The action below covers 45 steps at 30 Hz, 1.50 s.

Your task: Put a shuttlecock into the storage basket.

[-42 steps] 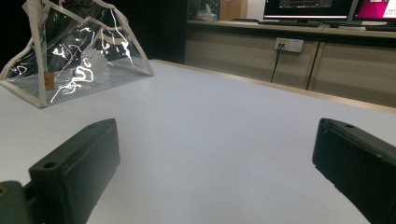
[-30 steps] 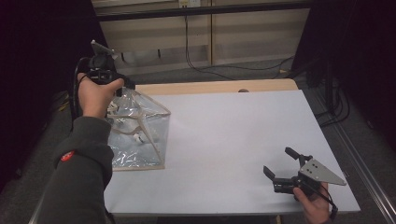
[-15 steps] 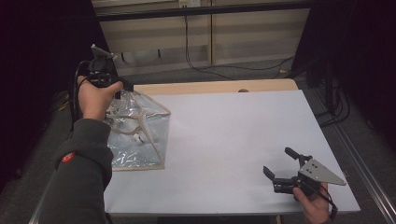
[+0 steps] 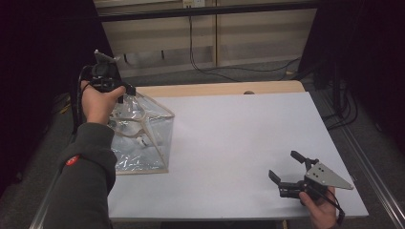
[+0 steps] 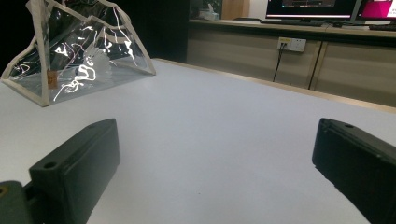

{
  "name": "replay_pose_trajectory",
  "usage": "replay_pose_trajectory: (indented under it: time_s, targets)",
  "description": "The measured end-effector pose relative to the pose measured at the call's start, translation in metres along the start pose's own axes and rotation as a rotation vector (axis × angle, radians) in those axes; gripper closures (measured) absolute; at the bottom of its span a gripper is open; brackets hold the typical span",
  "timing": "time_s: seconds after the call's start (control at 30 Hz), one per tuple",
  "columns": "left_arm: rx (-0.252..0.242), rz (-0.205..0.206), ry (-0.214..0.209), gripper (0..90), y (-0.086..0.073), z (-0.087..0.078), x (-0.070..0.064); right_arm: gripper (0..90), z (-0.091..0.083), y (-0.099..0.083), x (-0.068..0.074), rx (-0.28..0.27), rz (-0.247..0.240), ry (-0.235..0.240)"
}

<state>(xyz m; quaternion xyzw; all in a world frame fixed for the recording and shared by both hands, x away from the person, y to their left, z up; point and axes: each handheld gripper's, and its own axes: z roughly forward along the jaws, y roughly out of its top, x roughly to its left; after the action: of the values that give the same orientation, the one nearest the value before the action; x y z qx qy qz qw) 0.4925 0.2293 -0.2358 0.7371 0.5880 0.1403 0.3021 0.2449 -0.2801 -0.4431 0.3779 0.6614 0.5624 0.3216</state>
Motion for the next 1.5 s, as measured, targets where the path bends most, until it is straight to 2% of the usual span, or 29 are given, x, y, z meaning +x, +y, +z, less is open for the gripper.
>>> replay_pose_trajectory:
  time_s: [0.47, 0.6, 0.87, 1.5]
  targets:
    - [0.0, 0.005, 0.0, 65.1, -0.002, 0.008, 0.002, 1.0, 0.0, 0.0, 0.0, -0.001, 0.001, -0.002]
    - [-0.004, -0.006, 0.004, 65.1, -0.003, 0.012, 0.003, 1.0, 0.0, 0.0, 0.0, -0.001, 0.001, -0.003]
    - [-0.004, 0.001, 0.015, 65.0, -0.003, 0.012, 0.004, 1.0, 0.0, 0.0, 0.0, -0.002, 0.002, 0.001]
    - [-0.012, -0.017, 0.02, 64.5, -0.008, 0.019, 0.006, 1.0, -0.001, 0.0, 0.0, -0.002, 0.001, 0.0]
